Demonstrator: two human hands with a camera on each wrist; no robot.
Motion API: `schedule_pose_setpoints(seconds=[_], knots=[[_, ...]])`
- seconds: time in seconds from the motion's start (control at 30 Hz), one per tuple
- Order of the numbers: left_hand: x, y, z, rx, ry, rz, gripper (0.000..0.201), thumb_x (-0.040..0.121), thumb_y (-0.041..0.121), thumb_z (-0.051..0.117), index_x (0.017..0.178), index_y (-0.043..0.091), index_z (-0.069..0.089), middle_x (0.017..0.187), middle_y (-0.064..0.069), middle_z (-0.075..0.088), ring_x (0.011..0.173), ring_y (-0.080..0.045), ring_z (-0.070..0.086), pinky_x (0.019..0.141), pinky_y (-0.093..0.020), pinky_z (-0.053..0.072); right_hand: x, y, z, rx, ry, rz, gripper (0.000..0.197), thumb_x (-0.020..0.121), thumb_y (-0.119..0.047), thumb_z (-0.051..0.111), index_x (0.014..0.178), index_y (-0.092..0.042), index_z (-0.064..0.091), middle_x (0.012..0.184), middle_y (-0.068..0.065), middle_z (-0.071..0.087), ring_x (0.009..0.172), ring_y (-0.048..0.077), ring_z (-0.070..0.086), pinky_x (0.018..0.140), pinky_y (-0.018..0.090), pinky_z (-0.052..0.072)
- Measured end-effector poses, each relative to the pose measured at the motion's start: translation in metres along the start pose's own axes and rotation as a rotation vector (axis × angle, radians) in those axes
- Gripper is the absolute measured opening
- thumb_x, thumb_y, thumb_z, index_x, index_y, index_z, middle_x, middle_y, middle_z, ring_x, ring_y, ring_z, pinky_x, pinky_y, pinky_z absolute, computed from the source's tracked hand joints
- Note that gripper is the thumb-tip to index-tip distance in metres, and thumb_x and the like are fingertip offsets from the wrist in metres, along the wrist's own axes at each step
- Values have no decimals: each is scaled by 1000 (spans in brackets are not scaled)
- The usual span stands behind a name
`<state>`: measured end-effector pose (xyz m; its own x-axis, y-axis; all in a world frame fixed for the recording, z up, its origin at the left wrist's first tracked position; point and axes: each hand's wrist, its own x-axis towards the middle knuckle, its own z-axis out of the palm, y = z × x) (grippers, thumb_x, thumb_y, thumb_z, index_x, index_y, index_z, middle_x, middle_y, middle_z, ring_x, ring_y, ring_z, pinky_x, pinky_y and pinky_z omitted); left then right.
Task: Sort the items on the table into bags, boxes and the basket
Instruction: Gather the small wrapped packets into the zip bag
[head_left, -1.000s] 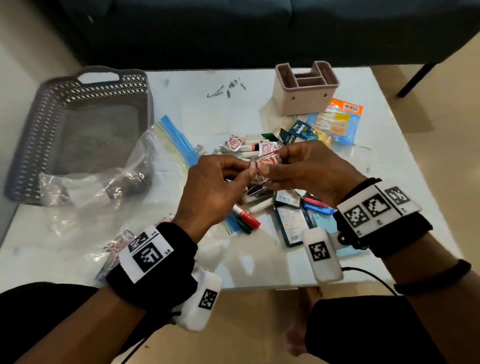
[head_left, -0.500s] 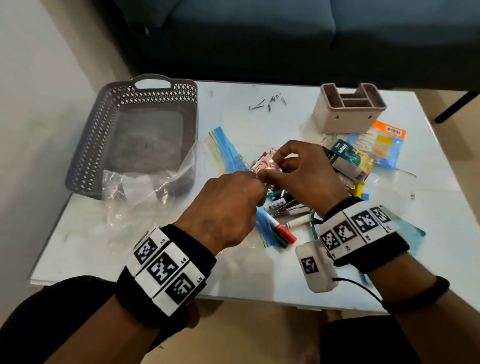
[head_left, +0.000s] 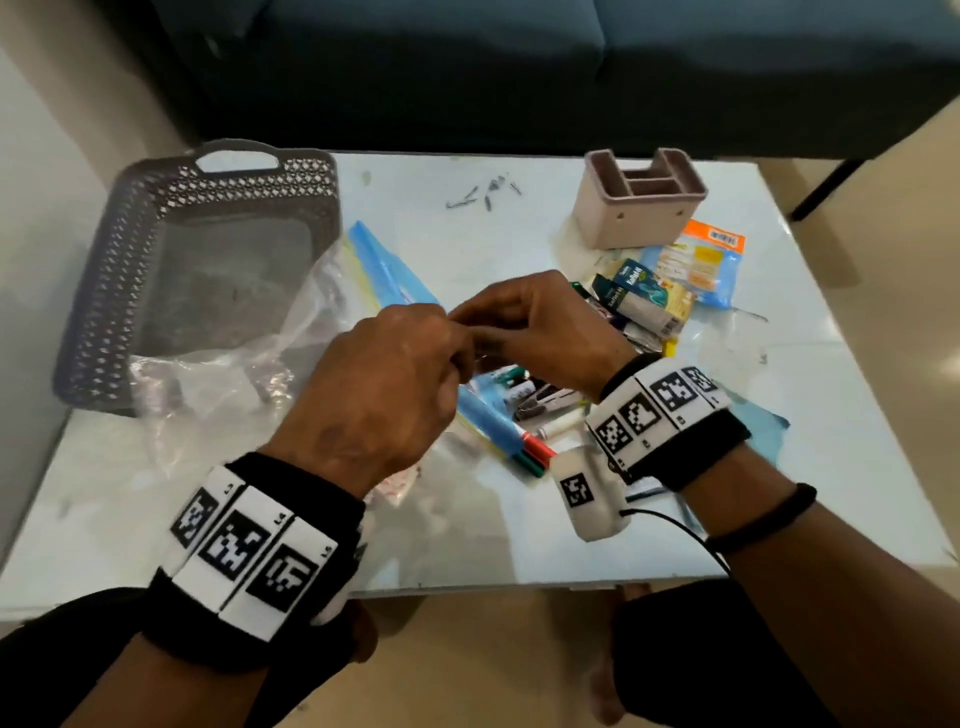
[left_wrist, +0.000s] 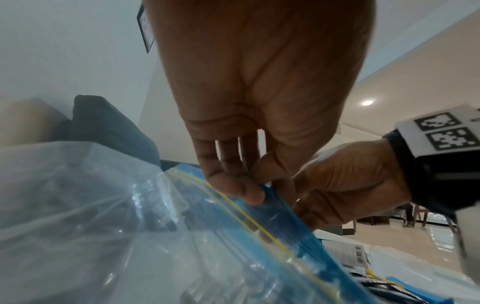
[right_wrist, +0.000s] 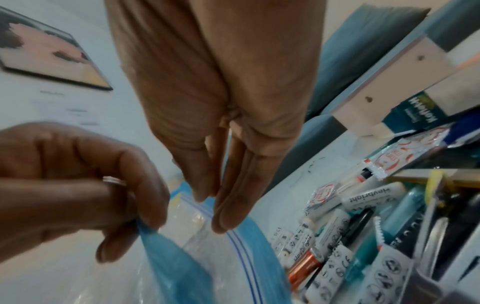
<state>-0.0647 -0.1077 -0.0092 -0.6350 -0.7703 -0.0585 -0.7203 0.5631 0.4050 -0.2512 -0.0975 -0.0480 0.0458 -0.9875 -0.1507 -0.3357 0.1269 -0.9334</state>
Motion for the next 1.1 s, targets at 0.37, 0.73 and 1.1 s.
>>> schedule_pose_setpoints(seconds=[0.37,0.73,1.1], knots=[[25,67,63,-122,-47,229,21,93,28,66,112,34,70,102,12,70,87,-13,62,77,-30,50,-111,73,-166,-442,627,358,11,79,-20,84,84,-16,75,74,2,74,62,10,67,66,26,52],[104,152,151,223,-181,178,41,92,40,65,125,15,63,126,-14,55,121,-36,52,92,-48,49,-116,118,-143,-749,224,381,52,80,-24,82,128,-20,65,130,11,64,119,33,60,98,43,51],[109,146,151,87,-54,189,51,86,21,77,134,23,61,127,-7,70,117,-33,61,91,-48,54,-115,119,-142,-756,288,439,37,82,-7,73,117,-14,65,118,13,64,105,35,66,86,42,57]])
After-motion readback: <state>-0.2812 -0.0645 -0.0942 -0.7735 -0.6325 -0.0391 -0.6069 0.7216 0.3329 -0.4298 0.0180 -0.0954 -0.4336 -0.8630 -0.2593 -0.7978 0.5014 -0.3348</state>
